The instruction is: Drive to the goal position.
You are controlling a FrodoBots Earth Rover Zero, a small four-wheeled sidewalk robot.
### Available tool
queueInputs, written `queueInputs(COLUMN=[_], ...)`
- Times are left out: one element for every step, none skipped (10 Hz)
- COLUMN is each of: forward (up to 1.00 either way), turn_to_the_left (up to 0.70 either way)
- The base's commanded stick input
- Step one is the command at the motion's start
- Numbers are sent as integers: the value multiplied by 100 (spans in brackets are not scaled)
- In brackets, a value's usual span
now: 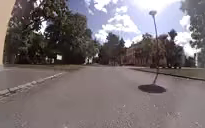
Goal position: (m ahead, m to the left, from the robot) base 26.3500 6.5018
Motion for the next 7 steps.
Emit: queueInputs(forward=[85, 85, 85, 85, 85, 85, 85], turn_to_the_left=[0, 0, 0, 0, 0, 0, 0])
